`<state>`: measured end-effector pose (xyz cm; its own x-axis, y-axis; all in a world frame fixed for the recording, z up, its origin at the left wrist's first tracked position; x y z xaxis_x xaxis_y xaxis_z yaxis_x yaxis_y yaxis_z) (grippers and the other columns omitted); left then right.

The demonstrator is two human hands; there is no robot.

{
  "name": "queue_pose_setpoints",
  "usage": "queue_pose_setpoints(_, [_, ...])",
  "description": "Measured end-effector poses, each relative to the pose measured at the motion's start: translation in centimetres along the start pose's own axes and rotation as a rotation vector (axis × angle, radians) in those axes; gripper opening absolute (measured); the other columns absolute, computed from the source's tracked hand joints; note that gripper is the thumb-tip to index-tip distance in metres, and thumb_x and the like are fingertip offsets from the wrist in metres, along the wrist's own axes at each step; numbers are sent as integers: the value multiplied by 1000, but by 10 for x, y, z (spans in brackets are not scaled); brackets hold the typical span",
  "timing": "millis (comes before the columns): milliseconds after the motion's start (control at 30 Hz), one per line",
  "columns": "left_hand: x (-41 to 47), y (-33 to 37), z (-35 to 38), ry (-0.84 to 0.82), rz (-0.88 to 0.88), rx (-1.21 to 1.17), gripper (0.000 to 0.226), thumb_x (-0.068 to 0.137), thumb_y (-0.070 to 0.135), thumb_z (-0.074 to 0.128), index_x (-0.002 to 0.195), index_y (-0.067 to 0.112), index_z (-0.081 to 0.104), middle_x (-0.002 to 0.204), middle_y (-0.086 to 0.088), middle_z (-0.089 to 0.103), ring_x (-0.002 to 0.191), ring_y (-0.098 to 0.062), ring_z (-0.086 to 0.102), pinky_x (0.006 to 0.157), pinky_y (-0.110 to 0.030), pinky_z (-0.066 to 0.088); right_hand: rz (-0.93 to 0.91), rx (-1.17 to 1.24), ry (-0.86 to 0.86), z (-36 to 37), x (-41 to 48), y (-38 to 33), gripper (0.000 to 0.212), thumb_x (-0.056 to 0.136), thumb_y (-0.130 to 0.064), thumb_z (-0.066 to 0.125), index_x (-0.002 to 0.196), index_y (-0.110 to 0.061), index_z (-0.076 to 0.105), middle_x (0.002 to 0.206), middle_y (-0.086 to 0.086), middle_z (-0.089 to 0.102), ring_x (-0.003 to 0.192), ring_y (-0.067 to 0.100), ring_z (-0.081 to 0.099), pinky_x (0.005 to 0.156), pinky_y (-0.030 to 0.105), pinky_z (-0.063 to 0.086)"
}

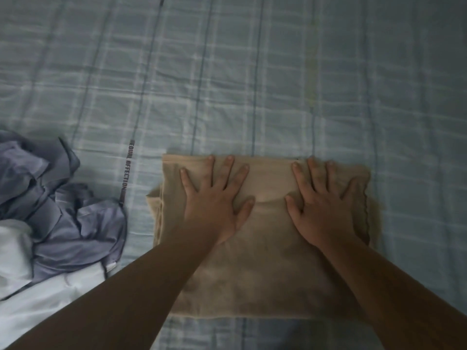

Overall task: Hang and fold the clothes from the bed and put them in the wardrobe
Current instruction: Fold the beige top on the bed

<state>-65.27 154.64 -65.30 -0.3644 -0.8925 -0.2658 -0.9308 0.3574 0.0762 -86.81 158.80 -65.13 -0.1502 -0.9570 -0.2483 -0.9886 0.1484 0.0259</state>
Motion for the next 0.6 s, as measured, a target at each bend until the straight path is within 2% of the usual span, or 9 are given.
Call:
queue_pose_setpoints(233, [-1,-1,-3,-66,20,-56,70,91,74,10,154,46,-7,166,8,-10,151,-27,-18,108,-76,-6,-18,55,-57,-4,-3,2,70,91,-62,24,155,-41,5,166,-4,6,152,30,0,113,71,6])
queue_pose_setpoints(300, [-9,-3,-11,-59,62,-94,68,93,70,12,154,46,-7,167,5,-8,151,-26,-18,110,-74,-6,-39,51,-28,-15,-11,4,68,93,-57,21,156,-37,8,166,1,12,152,31,6,114,68,10])
queue_pose_setpoints(367, [-26,-7,-24,-7,106,-68,65,96,64,15,156,42,2,167,-1,0,152,-28,-13,113,-71,-4,-40,20,40,-30,-24,9,65,95,-51,21,157,-30,16,164,6,20,150,33,15,116,65,14])
queue_pose_setpoints(500, [-79,-17,-38,179,126,-29,61,98,52,28,154,27,32,162,-12,25,152,-36,8,116,-66,11,-34,43,161,-50,-72,19,65,95,-43,28,155,-21,26,160,15,28,147,39,22,119,59,10])
queue_pose_setpoints(600, [-120,-25,-19,174,75,-12,59,98,50,35,150,23,42,157,-14,36,149,-39,22,116,-62,16,-51,31,141,-34,-110,27,62,96,-42,29,151,-15,39,156,17,34,145,41,27,119,58,14])
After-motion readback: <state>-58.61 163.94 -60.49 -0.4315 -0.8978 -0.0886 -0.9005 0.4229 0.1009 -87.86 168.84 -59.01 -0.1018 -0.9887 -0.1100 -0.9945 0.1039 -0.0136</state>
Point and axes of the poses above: each hand's wrist, its own x-axis towards the middle knuckle, its own z-axis out of the palm, y = z × x, the point moved 7 cm from there along x, towards the middle knuckle
